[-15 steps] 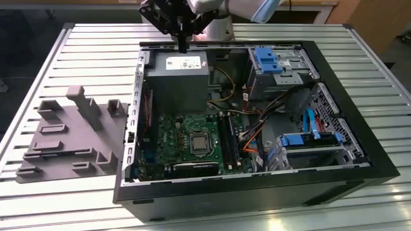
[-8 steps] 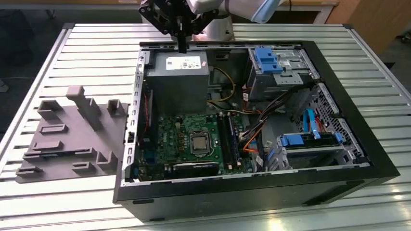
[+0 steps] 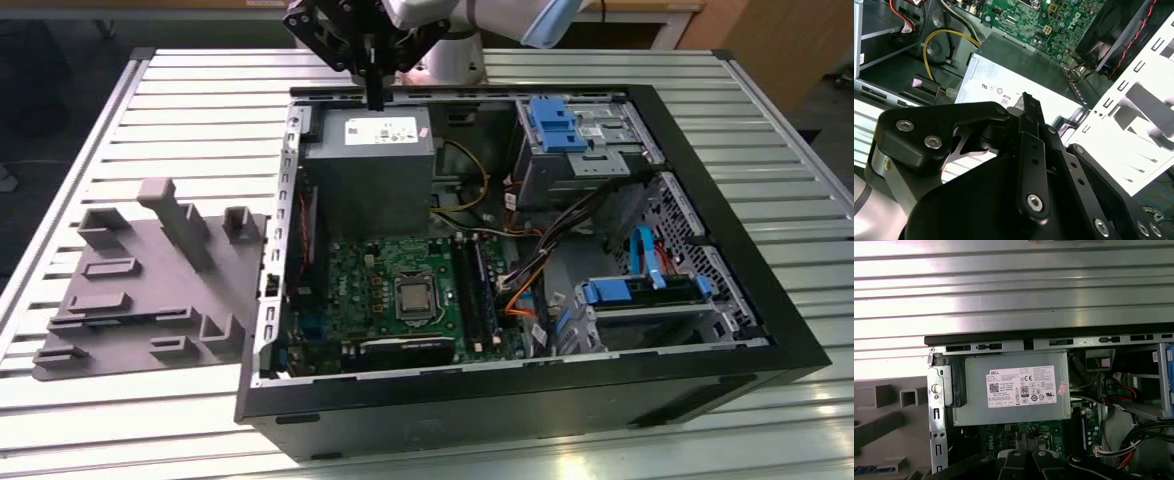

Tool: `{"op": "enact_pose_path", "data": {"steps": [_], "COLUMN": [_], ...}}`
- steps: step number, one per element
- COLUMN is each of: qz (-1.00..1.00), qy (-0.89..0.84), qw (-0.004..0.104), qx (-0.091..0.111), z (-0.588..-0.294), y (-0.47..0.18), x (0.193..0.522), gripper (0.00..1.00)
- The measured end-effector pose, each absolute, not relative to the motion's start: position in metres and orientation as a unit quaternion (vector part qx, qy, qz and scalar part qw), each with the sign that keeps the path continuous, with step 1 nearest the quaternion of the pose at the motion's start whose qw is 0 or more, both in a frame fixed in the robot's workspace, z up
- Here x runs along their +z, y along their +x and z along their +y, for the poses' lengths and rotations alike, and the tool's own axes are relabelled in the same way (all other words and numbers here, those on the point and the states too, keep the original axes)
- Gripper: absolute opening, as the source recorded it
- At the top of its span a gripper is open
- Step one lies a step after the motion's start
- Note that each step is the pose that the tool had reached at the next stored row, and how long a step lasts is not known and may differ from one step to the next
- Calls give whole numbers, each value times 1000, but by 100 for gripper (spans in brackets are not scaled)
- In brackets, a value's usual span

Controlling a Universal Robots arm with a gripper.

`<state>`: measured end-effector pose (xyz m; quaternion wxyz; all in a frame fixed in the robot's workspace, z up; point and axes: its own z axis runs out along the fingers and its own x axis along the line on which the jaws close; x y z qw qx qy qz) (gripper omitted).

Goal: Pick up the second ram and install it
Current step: 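Reach for the second ram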

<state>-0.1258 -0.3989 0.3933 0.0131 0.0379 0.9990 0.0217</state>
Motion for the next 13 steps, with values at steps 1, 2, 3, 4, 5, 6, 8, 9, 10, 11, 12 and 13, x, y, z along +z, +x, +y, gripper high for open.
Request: {"op": "enact_pose_path", "data": {"steps": [1, 2, 3, 4, 5, 6, 8, 9, 10, 11, 12, 13], "qz": [999, 999, 999, 999, 999, 999, 999, 999, 999, 999, 999, 999], "qy": [38, 38, 38, 38, 38, 38, 38, 38, 38, 38, 38, 38], "qw": [13, 13, 13, 13, 13, 13, 13, 13, 13, 13, 13, 13], "qx": [22, 22, 22, 22, 22, 22, 22, 22, 22, 22, 22, 22], "z": [-399, -399, -399, -399, -399, -399, -399, -399, -399, -399, -399, -399], "y": [-126, -126, -127, -127, -127, -127, -127, -128, -128, -128, -128, -128], "x": [393, 393, 393, 393, 393, 393, 393, 393, 393, 393, 393, 393], "gripper": [11, 11, 11, 11, 11, 11, 11, 11, 11, 11, 11, 11]}}
